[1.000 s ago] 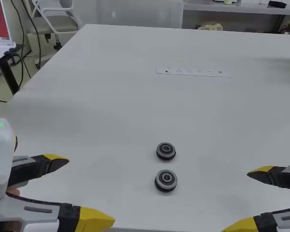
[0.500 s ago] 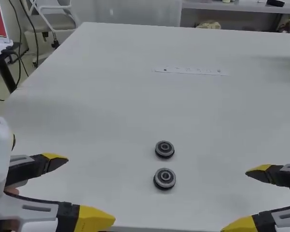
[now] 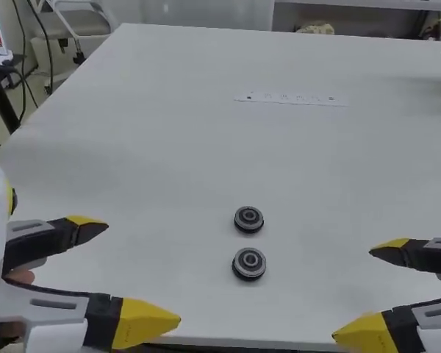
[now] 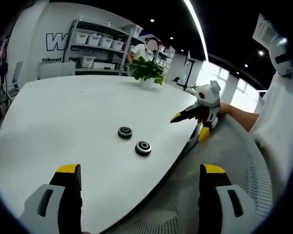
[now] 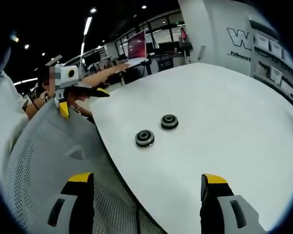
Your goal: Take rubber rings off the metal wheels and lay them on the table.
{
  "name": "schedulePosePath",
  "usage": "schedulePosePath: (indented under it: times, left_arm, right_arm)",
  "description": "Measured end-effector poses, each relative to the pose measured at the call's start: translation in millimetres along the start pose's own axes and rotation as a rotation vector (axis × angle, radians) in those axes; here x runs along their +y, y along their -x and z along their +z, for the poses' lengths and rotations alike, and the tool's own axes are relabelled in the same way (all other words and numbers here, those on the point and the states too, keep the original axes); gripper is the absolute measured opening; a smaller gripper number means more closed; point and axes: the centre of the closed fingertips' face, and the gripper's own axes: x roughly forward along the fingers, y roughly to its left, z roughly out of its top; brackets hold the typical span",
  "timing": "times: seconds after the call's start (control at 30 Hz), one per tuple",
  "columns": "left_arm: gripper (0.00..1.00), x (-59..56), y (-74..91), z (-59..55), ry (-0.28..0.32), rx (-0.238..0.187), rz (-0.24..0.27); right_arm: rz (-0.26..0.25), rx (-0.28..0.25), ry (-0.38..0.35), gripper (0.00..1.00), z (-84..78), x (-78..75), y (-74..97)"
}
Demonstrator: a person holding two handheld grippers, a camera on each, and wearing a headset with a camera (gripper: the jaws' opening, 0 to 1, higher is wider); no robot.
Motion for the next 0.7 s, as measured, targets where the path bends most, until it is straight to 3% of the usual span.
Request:
schedulePosePath:
  times: [0.03,0.13,0.33,0.53,0.7]
  left_arm:
    - [0.99,0.0,0.2,0.5,-0.001,-0.001,0.000]
    - [0.99,-4.1,-0.5,4.2,-0.019,-0.004,-0.017]
    - [0.99,-7.4,-1.5,9.7,-0.057,0.017,-0.041]
    - [0.99,-11.1,-1.6,17.7,-0.102,0.021,-0.067]
    - [0.99,-13.3,-0.4,26.7,-0.153,0.028,-0.064]
  right_arm:
    - [0.001,-0.009,-0.006,0.90,2.0,0.1,0.9]
    - [0.021,-0.102,-0.061,0.89,17.7,1.5,4.9]
    - [-0.005,-0.149,-0.085,0.90,26.9,-5.0,11.9]
    - [-0.033,-0.164,-0.073,0.90,33.4,-9.7,14.8]
    - [-0.023,-0.156,-0.033,0.90,40.7,-5.4,17.5]
